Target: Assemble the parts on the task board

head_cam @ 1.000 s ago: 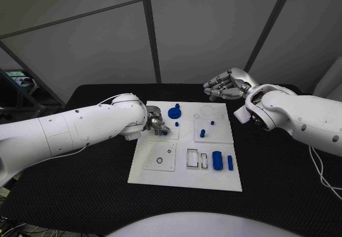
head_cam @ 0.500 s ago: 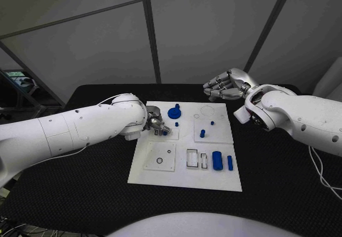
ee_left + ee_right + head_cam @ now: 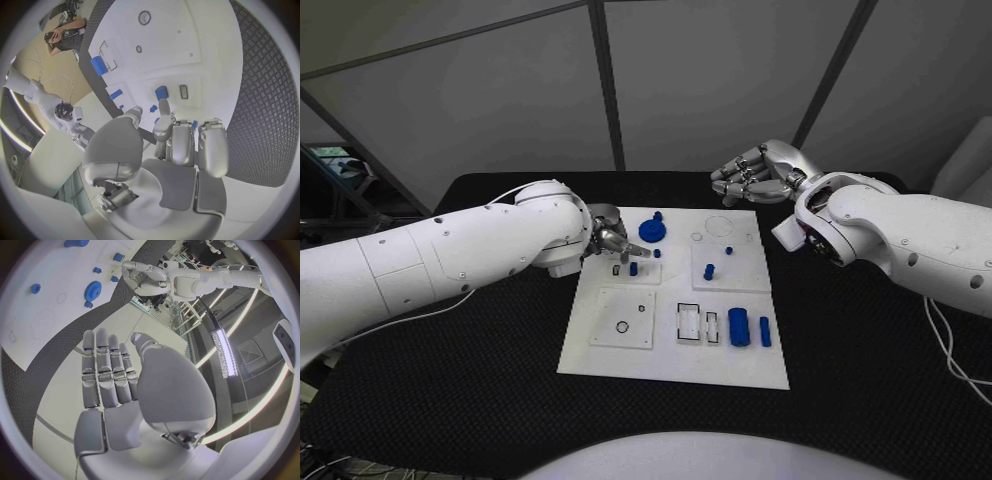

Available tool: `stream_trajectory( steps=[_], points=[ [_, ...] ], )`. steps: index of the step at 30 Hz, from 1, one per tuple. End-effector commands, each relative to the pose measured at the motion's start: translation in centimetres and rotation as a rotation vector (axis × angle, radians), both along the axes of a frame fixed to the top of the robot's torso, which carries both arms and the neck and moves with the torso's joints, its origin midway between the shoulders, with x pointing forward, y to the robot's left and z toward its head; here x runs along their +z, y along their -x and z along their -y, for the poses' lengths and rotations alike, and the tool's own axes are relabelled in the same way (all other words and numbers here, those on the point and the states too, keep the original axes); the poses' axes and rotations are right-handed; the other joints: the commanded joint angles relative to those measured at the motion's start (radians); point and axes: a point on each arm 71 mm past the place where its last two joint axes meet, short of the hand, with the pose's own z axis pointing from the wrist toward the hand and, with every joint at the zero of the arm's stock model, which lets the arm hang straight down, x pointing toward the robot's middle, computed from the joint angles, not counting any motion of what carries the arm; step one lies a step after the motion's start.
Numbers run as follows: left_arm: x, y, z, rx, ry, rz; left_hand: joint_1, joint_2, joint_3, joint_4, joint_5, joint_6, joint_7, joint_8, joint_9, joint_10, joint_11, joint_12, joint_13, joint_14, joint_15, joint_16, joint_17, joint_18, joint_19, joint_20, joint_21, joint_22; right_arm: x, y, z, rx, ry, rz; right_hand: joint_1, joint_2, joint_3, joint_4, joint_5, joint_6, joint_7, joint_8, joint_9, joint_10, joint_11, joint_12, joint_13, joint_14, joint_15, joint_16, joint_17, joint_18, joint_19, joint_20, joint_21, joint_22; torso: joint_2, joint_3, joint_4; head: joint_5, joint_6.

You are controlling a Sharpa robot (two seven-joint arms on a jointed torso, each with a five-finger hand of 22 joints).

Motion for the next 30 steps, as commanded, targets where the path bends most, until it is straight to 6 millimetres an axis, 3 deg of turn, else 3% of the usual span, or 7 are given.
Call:
stream_trajectory(
  steps=[1, 6, 13, 21, 30],
  points=[
    [1.0, -0.3, -0.3, 0.007, 0.013, 0.008, 0.031, 0.002, -0.02, 0.003, -0.004, -0.027, 0.011, -0.018, -0.004, -0.037, 0.008, -0.055, -0.057, 0.059, 0.002, -0.005, 0.101, -0.079, -0.01, 0.002, -0.018, 0.049, 0.1, 0.0, 0.0, 0.007, 0.001, 0.001, -0.009, -0.001, 0.003, 0.003, 0.005, -0.007, 0.003, -0.006, -0.001, -0.006, 0.001, -0.003, -0.002, -0.003, 0.004, -0.007, -0.002, 0.01, 0.002, 0.003, -0.006, -0.002, -0.001, 0.0004, 0.0, -0.001, 0.003],
    [3.3, -1.4, -1.3, 0.008, 0.01, 0.017, 0.098, 0.012, -0.049, 0.002, -0.001, -0.085, 0.041, -0.074, -0.043, -0.104, 0.033, -0.145, -0.152, 0.054, 0.022, -0.021, 0.091, -0.068, -0.04, 0.018, -0.058, 0.0, 0.1, -0.1, 0.0, 0.005, 0.002, 0.001, -0.01, -0.002, 0.003, 0.003, 0.005, -0.007, 0.003, -0.006, -0.001, -0.007, 0.002, -0.003, -0.002, -0.004, 0.005, -0.007, -0.002, 0.009, 0.001, 0.004, -0.007, -0.002, 0.0, 0.001, -0.0011, 0.0, 0.01],
    [5.2, -3.3, -2.5, 0.04, -0.003, 0.039, 0.135, 0.027, -0.078, 0.013, 0.0, -0.109, 0.062, -0.122, -0.098, -0.133, 0.052, -0.176, -0.194, 0.05, 0.038, -0.028, 0.087, -0.064, -0.048, 0.035, -0.071, -0.012, 0.0, -0.1, 0.0, 0.005, 0.002, 0.0, -0.01, -0.002, 0.003, 0.003, 0.005, -0.007, 0.003, -0.006, -0.001, -0.007, 0.002, -0.003, -0.002, -0.004, 0.005, -0.007, -0.002, 0.009, 0.001, 0.004, -0.007, -0.002, 0.001, 0.0008, 0.0, 0.002, 0.018],
    [4.4, -5.2, -3.0, 0.066, -0.045, 0.002, 0.145, 0.036, -0.083, 0.015, 0.0, -0.103, 0.063, -0.128, -0.11, -0.133, 0.053, -0.174, -0.196, 0.05, 0.039, -0.028, 0.086, -0.064, -0.047, 0.037, -0.071, -0.01, 0.0, -0.1, -0.2, 0.007, 0.001, 0.0, -0.01, -0.001, 0.003, 0.003, 0.005, -0.008, 0.004, -0.006, -0.001, -0.008, 0.002, -0.003, -0.003, -0.005, 0.005, -0.007, -0.003, 0.009, 0.001, 0.004, -0.008, -0.003, 0.002, 0.0003, -0.0008, 0.008, 0.021],
    [2.7, -6.2, -3.4, 0.078, -0.099, -0.066, 0.169, 0.051, -0.089, 0.013, 0.001, -0.099, 0.066, -0.137, -0.13, -0.141, 0.055, -0.179, -0.207, 0.046, 0.042, -0.037, 0.08, -0.063, -0.051, 0.039, -0.076, -0.016, 0.0, -0.1, -0.3, 0.011, 0.001, -0.001, -0.01, -0.001, 0.004, 0.003, 0.006, -0.008, 0.004, -0.006, -0.001, -0.008, 0.002, -0.003, -0.003, -0.005, 0.005, -0.007, -0.003, 0.01, 0.001, 0.004, -0.009, -0.003, 0.002, 0.0005, -0.0005, 0.011, 0.015]
  ],
)
